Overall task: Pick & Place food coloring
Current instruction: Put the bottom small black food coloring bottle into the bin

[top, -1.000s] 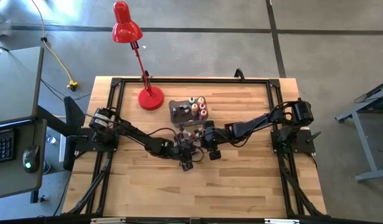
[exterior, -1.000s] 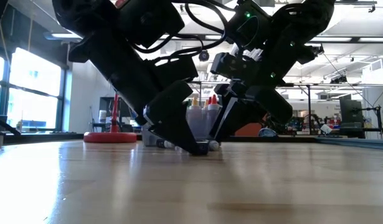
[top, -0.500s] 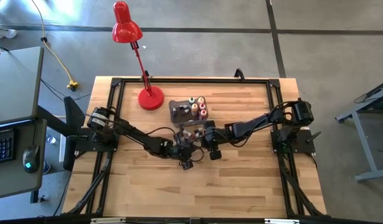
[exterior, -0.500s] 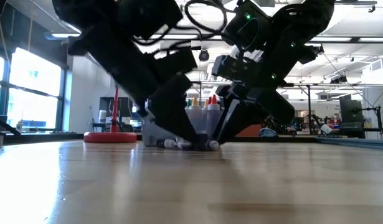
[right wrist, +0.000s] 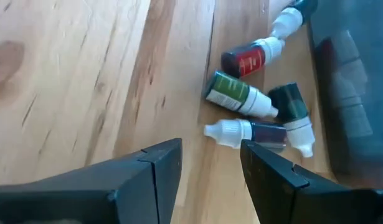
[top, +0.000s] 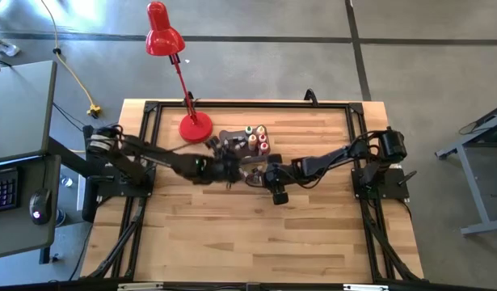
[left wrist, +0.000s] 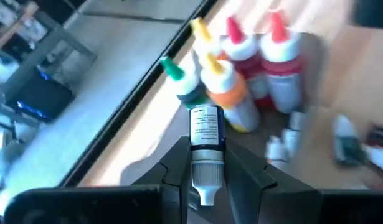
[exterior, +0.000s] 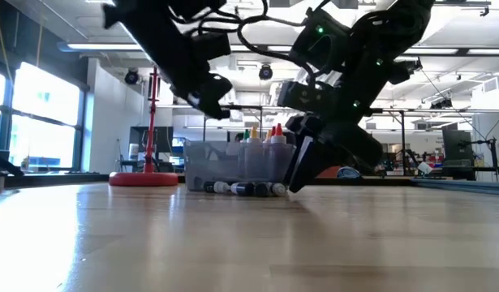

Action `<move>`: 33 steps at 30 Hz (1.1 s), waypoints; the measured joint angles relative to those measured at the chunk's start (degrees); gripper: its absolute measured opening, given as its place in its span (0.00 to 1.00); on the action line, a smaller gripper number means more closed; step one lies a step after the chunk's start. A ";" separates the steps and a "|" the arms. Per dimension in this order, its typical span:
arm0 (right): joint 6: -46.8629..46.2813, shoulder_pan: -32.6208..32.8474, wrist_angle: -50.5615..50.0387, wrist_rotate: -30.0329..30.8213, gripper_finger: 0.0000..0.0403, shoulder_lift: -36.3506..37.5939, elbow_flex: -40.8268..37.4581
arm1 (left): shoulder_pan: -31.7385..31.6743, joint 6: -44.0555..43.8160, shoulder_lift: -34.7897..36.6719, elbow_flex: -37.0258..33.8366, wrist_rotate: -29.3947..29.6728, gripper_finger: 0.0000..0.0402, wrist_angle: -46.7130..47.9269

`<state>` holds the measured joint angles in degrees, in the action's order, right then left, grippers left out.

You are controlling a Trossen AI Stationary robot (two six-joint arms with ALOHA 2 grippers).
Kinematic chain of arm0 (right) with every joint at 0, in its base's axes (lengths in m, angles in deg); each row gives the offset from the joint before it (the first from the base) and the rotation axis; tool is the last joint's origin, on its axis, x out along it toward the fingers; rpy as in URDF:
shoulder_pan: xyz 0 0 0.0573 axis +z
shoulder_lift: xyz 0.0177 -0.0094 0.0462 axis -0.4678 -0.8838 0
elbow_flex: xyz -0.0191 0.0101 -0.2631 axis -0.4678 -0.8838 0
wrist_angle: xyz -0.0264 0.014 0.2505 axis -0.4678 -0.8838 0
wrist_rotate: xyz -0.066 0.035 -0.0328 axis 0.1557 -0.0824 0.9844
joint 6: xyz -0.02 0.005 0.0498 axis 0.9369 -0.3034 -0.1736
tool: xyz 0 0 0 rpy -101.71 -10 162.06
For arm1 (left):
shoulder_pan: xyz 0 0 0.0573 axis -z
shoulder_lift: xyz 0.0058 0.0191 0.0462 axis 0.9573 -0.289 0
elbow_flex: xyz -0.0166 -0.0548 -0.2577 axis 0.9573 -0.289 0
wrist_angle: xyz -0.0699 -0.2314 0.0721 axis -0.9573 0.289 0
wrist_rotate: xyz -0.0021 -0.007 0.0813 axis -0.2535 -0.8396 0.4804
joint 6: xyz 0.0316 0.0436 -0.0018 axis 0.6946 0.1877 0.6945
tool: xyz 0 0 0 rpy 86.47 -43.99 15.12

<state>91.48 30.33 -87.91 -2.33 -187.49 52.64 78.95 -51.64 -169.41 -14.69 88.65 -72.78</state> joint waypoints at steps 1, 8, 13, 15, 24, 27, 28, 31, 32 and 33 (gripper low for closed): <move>-0.03 -0.17 -0.06 -0.06 0.39 0.00 -0.03 | -1.65 0.38 0.00 0.07 -1.49 0.17 -0.05; -0.06 -0.26 -0.35 -0.38 0.39 0.00 -0.02 | -12.61 -1.97 -2.55 -0.15 -20.56 0.17 0.31; 0.00 -0.26 -0.84 -0.42 0.39 0.00 -0.02 | -15.63 -1.55 -3.71 -0.08 -23.78 0.17 -0.82; -0.03 -0.26 -1.08 -0.40 0.39 0.00 -0.02 | -15.96 -1.49 -3.73 -0.15 -25.63 0.17 -0.92; 0.08 -0.26 -1.17 -0.40 0.39 0.00 -0.02 | -15.86 2.95 -3.73 -0.10 -26.97 0.17 -2.48; 0.04 -0.26 -1.17 -0.40 0.39 0.00 -0.02 | -15.88 2.58 -3.73 -0.10 -26.44 0.17 -2.53; 0.04 -0.26 -1.17 -0.40 0.39 0.00 -0.02 | -15.86 2.58 -3.73 -0.10 -26.44 0.17 -2.54; 0.05 -0.26 -1.17 -0.50 0.39 0.00 -0.02 | -15.75 2.91 -3.73 -0.10 -26.44 0.17 -2.52; 0.07 -0.26 -1.18 -0.78 0.39 0.00 -0.02 | -15.75 3.03 -3.73 -0.10 -26.44 0.17 -2.51; 0.08 -0.26 -1.17 -1.20 0.39 0.00 -0.02 | -15.75 3.01 -3.73 -0.10 -26.44 0.17 -2.53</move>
<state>91.56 30.07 -89.09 -3.53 -187.49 52.62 63.20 -48.63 -173.15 -14.79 62.22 -75.32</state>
